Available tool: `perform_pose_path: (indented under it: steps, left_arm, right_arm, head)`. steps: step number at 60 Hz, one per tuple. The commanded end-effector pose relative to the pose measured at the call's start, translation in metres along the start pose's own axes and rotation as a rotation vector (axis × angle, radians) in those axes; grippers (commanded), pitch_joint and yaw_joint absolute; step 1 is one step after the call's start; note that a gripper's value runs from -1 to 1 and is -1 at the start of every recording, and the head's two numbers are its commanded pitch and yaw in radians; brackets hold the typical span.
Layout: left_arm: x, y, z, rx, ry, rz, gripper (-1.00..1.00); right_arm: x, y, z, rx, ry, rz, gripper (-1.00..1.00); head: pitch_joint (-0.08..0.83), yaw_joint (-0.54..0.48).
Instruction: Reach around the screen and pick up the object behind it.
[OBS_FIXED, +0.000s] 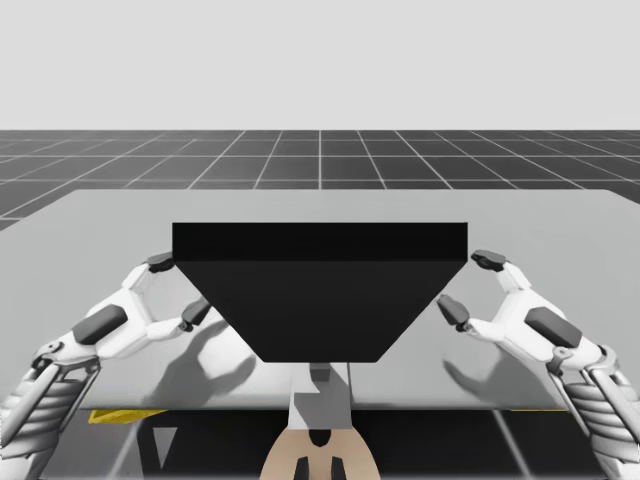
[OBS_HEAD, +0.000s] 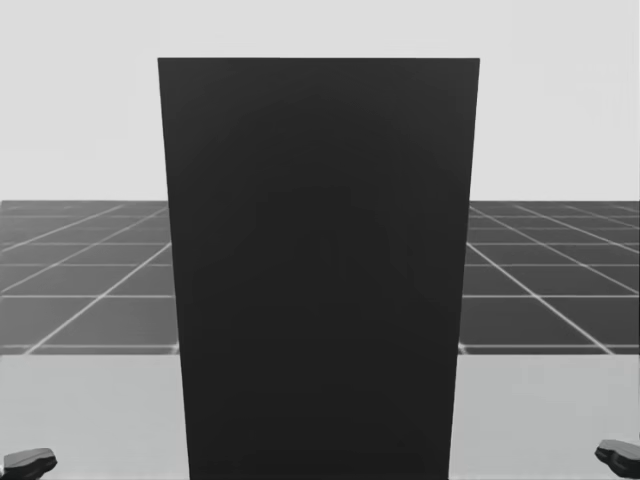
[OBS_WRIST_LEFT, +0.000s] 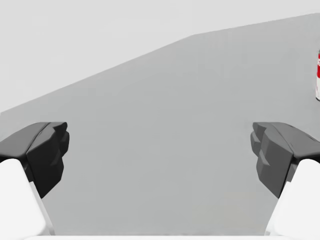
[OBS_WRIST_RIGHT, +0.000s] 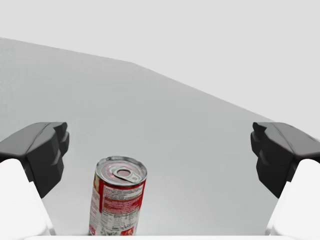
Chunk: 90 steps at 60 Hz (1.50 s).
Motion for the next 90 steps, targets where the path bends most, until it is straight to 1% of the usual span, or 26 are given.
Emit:
perform_pose_path:
  steps: [1,6,11,16,19,22,26,29,31,34,35,39,41,54,58,60,69,72,73,76,78,80,81,82,85,90]
  left_arm:
    - [-0.004,-0.016,0.019,-0.178,0.019,0.016,-1.0]
    - [-0.01,-0.026,0.026,-0.289,0.023,0.043,-1.0]
    - [-0.016,-0.03,0.028,-0.308,0.047,0.029,-1.0]
    - [-0.022,-0.032,0.027,-0.307,0.056,0.031,-1.0]
    - [-0.023,-0.033,0.025,-0.314,0.05,0.036,-1.0]
    - [-0.024,-0.034,0.025,-0.316,0.049,0.035,-1.0]
    - [-0.024,-0.035,0.022,-0.322,0.045,0.033,-1.0]
    - [-0.024,-0.037,0.021,-0.327,0.044,0.031,-1.0]
    - [-0.024,-0.038,0.02,-0.331,0.042,0.033,-1.0]
    - [-0.024,-0.039,0.02,-0.336,0.038,0.031,-1.0]
    - [-0.024,-0.04,0.02,-0.339,0.037,0.032,-1.0]
    - [-0.023,-0.041,0.02,-0.342,0.033,0.027,-1.0]
    - [-0.023,-0.042,0.02,-0.347,0.029,0.028,-1.0]
    - [-0.022,-0.047,0.019,-0.372,0.023,0.021,-1.0]
    - [-0.023,-0.047,0.019,-0.376,0.024,0.021,-1.0]
    - [-0.023,-0.048,0.02,-0.375,0.025,0.019,-1.0]
    - [-0.024,-0.048,0.02,-0.374,0.029,0.015,-1.0]
    - [-0.023,-0.048,0.021,-0.374,0.03,0.012,-1.0]
    - [-0.023,-0.048,0.021,-0.375,0.031,0.01,-1.0]
    - [-0.023,-0.048,0.022,-0.375,0.032,0.01,-1.0]
    - [-0.023,-0.048,0.022,-0.374,0.034,0.008,-1.0]
    - [-0.023,-0.048,0.022,-0.373,0.035,0.006,-1.0]
    - [-0.023,-0.048,0.022,-0.372,0.036,0.005,-1.0]
    - [-0.023,-0.048,0.022,-0.372,0.037,0.004,-1.0]
    - [-0.023,-0.048,0.023,-0.371,0.037,0.003,-1.0]
    - [-0.023,-0.047,0.023,-0.367,0.037,0.0,-1.0]
  right_arm:
    - [-0.003,0.013,0.018,0.179,0.0,-0.042,-1.0]
    - [-0.008,0.02,0.023,0.25,0.013,-0.073,-1.0]
    - [-0.016,0.022,0.024,0.246,0.028,-0.075,-1.0]
    - [-0.032,0.015,0.021,0.185,0.031,-0.066,-1.0]
    - [-0.043,0.011,0.016,0.161,0.0,-0.094,-1.0]
    - [-0.048,0.006,0.012,0.134,-0.017,-0.064,-1.0]
    - [-0.057,0.001,0.006,0.129,0.008,-0.106,-1.0]
    - [-0.064,-0.004,-0.002,0.126,0.013,-0.087,-1.0]
    - [-0.069,-0.006,-0.008,0.145,0.034,-0.105,-1.0]
    - [-0.073,-0.007,-0.017,0.153,0.034,-0.083,-1.0]
    - [-0.076,-0.007,-0.021,0.165,0.026,-0.118,-1.0]
    - [-0.084,-0.006,-0.035,0.174,0.004,-0.093,-1.0]
    - [-0.088,-0.005,-0.041,0.185,0.032,-0.116,-1.0]
    - [-0.11,0.006,-0.08,0.277,0.069,-0.138,-1.0]
    - [-0.115,0.01,-0.09,0.299,0.073,-0.167,-1.0]
    - [-0.118,0.012,-0.094,0.302,0.065,-0.155,-1.0]
    - [-0.123,0.017,-0.105,0.332,0.078,-0.16,-1.0]
    - [-0.125,0.019,-0.106,0.333,0.08,-0.18,-1.0]
    - [-0.125,0.019,-0.106,0.335,0.094,-0.201,-1.0]
    - [-0.126,0.019,-0.105,0.332,0.1,-0.206,-1.0]
    - [-0.128,0.018,-0.102,0.326,0.113,-0.213,-0.95]
    - [-0.129,0.019,-0.1,0.311,0.106,-0.194,-0.85]
    - [-0.13,0.019,-0.099,0.305,0.103,-0.186,-0.55]
    - [-0.13,0.018,-0.097,0.293,0.115,-0.196,0.07]
    - [-0.129,0.017,-0.093,0.285,0.126,-0.21,0.96]
    - [-0.127,0.011,-0.089,0.266,0.122,-0.212,1.0]
  head:
    - [0.066,-0.01]
    - [0.077,-0.01]
    - [0.086,-0.01]
    - [0.095,-0.02]
    - [0.1,-0.03]
    - [0.102,-0.03]
    - [0.107,-0.04]
    - [0.111,-0.04]
    - [0.114,-0.05]
    - [0.115,-0.05]
    - [0.116,-0.05]
    - [0.118,-0.05]
    - [0.119,-0.06]
    - [0.127,-0.05]
    - [0.131,-0.05]
    - [0.133,-0.05]
    - [0.136,-0.05]
    - [0.136,-0.05]
    - [0.137,-0.05]
    - [0.138,-0.05]
    - [0.139,-0.05]
    - [0.139,-0.05]
    - [0.139,-0.05]
    - [0.139,-0.05]
    - [0.138,-0.05]
    - [0.138,-0.05]
